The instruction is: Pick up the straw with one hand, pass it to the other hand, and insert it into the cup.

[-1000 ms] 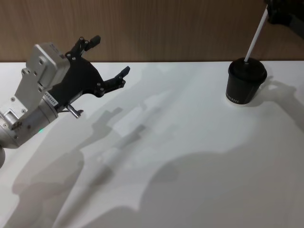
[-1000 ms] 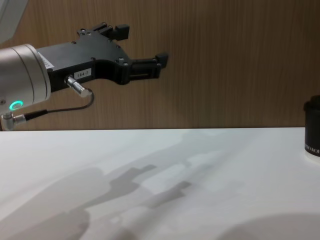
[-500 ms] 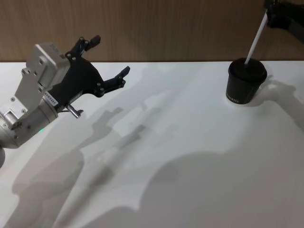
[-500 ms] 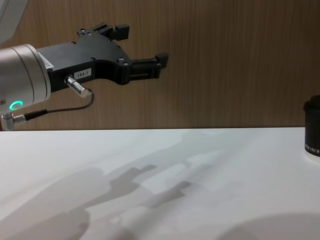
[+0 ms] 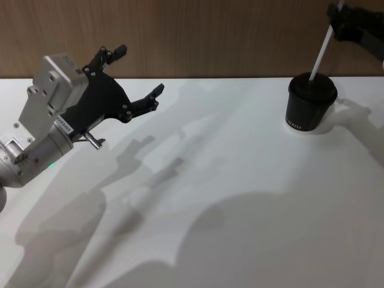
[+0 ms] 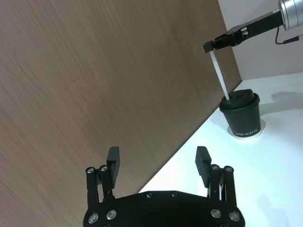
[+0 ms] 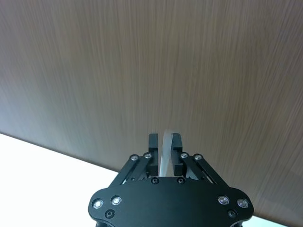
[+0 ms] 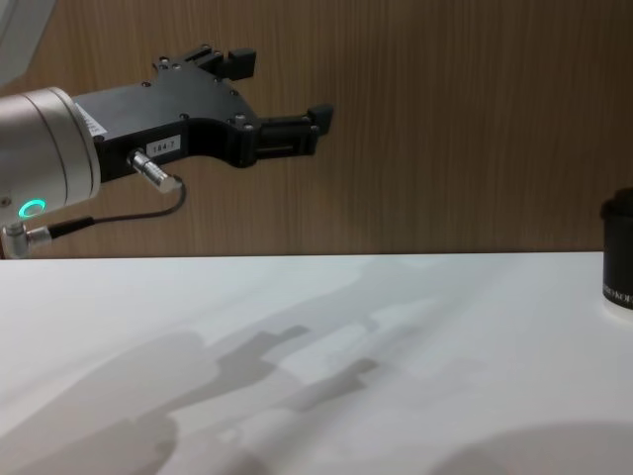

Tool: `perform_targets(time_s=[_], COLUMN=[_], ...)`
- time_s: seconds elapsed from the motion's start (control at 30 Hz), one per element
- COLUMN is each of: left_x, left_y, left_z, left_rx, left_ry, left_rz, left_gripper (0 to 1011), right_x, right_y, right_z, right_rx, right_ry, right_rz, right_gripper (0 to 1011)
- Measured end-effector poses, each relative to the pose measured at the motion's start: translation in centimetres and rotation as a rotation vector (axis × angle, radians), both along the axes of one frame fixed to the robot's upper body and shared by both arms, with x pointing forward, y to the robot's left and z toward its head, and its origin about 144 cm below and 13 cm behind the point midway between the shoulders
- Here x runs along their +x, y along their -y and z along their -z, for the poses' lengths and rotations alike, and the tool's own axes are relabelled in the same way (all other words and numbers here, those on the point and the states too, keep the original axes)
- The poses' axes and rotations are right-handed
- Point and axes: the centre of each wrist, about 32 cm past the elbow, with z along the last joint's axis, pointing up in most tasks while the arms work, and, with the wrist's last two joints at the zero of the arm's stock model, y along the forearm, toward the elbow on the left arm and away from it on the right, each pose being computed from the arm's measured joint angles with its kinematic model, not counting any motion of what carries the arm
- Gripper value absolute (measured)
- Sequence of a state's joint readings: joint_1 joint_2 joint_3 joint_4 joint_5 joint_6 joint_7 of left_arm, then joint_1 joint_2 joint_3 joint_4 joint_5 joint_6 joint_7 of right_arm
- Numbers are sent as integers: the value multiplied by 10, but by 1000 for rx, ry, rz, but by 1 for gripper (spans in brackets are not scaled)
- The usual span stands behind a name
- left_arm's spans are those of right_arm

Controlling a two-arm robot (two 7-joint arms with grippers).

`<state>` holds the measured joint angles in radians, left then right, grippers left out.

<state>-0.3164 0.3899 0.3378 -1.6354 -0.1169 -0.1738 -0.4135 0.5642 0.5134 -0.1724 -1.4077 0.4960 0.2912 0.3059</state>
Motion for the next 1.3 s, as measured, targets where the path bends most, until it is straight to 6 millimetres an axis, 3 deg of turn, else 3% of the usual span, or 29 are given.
perform_targets(time_s=[0.2, 0.3, 0.37, 0.43, 0.83, 0.97, 1.3], left_x=[0, 0, 0, 0, 0, 0, 5], left_y=[0, 0, 0, 0, 0, 0, 8], left_z=[0, 0, 0, 0, 0, 0, 1], left_rx=[0, 0, 0, 0, 0, 0, -8], left_ry=[0, 0, 0, 0, 0, 0, -4], left_rz=[0, 0, 0, 0, 0, 0, -3], left_gripper=[1003, 1003, 1003, 1003, 1003, 1003, 1003], right_x=[1, 1, 1, 1, 2, 1, -9], right_y=[0, 0, 0, 0, 0, 0, 1], right_z=[1, 2, 2, 2, 3, 4, 10], right_rx=[-1, -2, -2, -3, -4, -4, -16], right_ry=[-3, -4, -4, -5, -6, -6, 31], right_rz=[1, 2, 2, 3, 3, 7, 52], right_gripper=[354, 411, 520, 542, 927, 1001, 1001])
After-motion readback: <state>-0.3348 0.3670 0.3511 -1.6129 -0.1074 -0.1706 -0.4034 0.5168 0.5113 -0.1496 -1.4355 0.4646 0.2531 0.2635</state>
